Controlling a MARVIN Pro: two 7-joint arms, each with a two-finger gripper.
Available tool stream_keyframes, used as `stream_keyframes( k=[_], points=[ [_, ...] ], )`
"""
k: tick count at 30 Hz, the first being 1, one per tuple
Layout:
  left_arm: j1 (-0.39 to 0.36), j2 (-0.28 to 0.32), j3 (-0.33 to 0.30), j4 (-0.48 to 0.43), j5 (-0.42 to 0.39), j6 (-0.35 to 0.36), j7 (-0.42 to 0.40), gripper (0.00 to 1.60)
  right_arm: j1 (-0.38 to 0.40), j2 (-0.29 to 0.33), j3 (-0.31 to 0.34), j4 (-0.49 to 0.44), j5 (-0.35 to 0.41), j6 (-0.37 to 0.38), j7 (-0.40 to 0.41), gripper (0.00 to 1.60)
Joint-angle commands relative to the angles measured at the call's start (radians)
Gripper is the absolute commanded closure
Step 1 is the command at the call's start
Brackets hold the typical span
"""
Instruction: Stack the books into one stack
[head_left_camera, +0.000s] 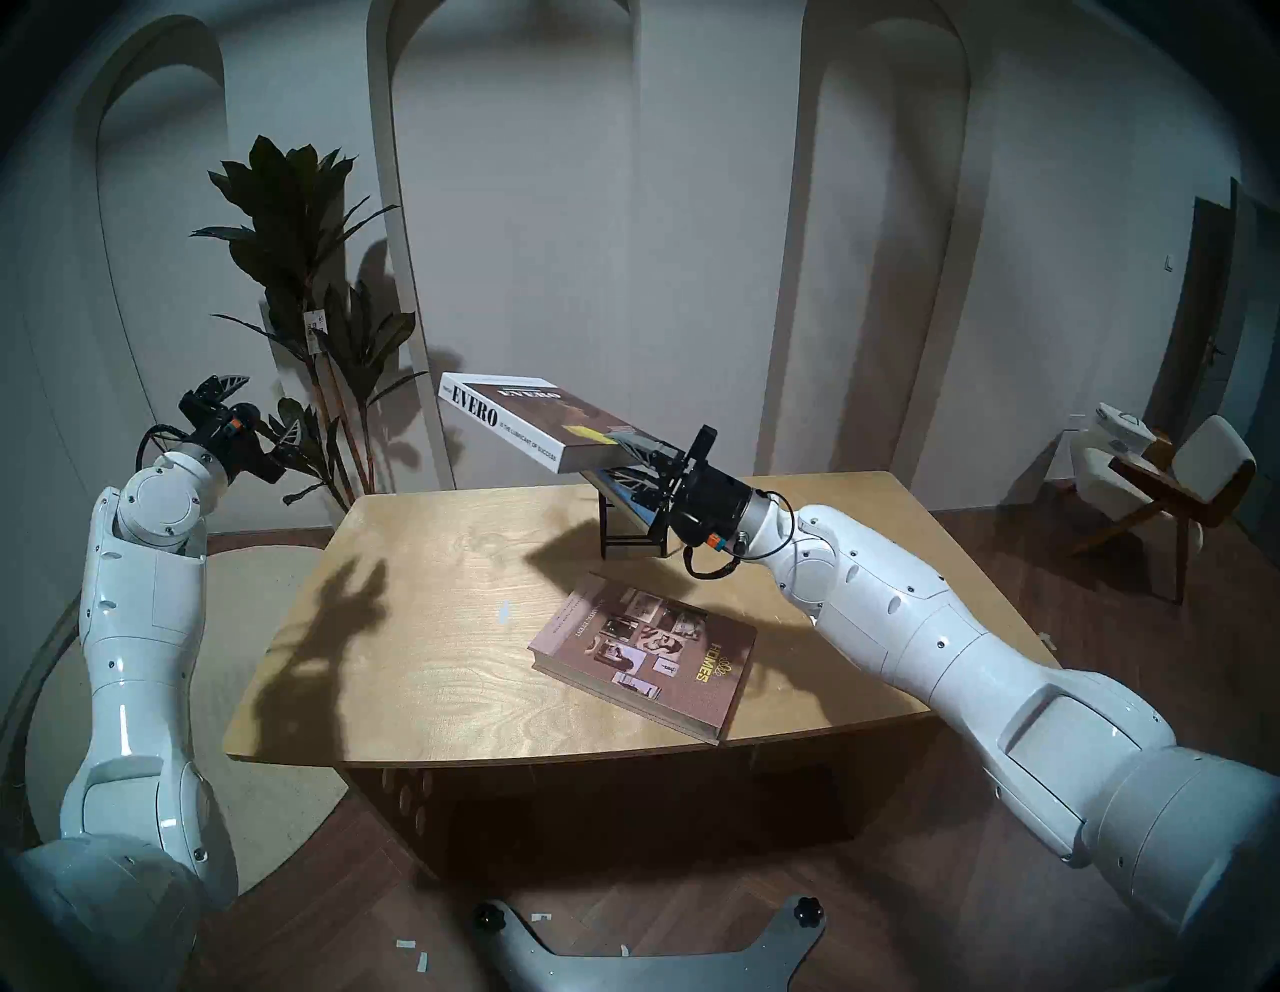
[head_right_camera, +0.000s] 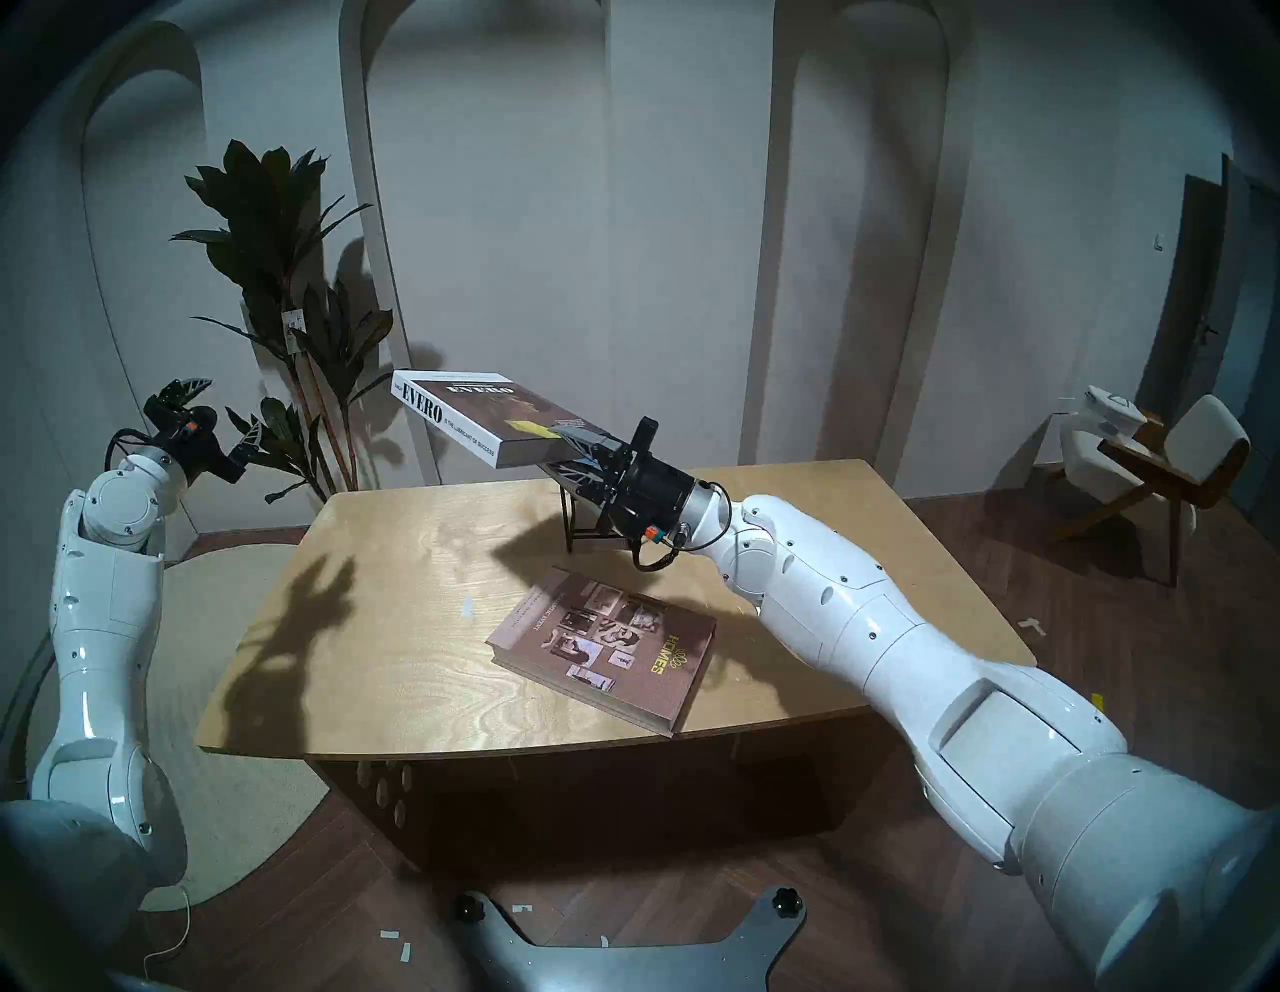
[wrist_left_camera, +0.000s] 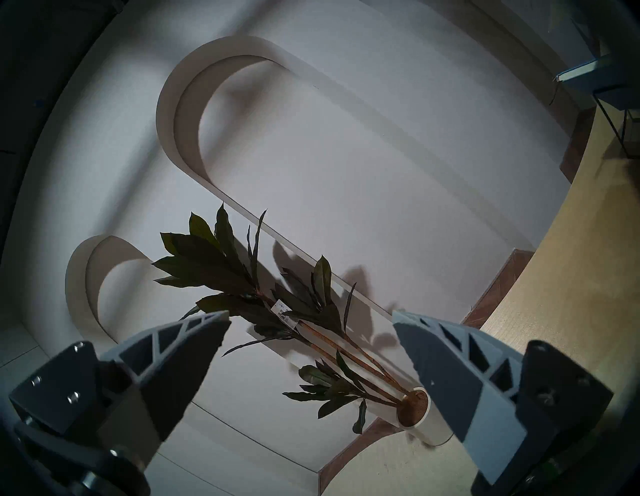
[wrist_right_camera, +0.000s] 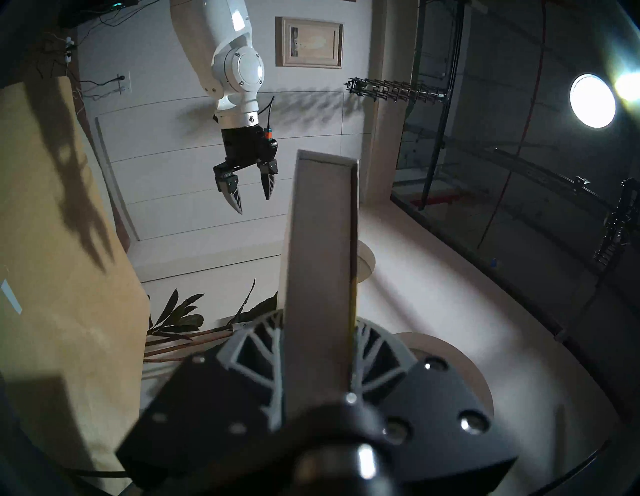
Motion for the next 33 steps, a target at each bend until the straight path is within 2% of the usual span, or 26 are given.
stream_keyframes(
  k=[1,12,26,33],
  points=[
    [-0.020,0.010,-0.002,-0.017,0.000,-0.003,0.004,0.00,-0.002,0.029,0.014,-0.078,0.012,0.013,0.012,1.60],
    [-0.018,0.010,-0.002,-0.015,-0.003,-0.004,0.004,0.00,0.012,0.074,0.041,-0.187,0.007,0.049,0.047,1.60],
    [-0.013,0.009,-0.002,-0.009,-0.007,-0.005,0.003,0.00,-0.038,0.098,0.021,-0.317,0.016,0.080,0.087,1.60],
    [-0.010,0.009,-0.002,-0.006,-0.009,-0.006,0.003,0.00,-0.114,0.152,-0.004,-0.357,0.023,0.101,0.120,1.60]
  ],
)
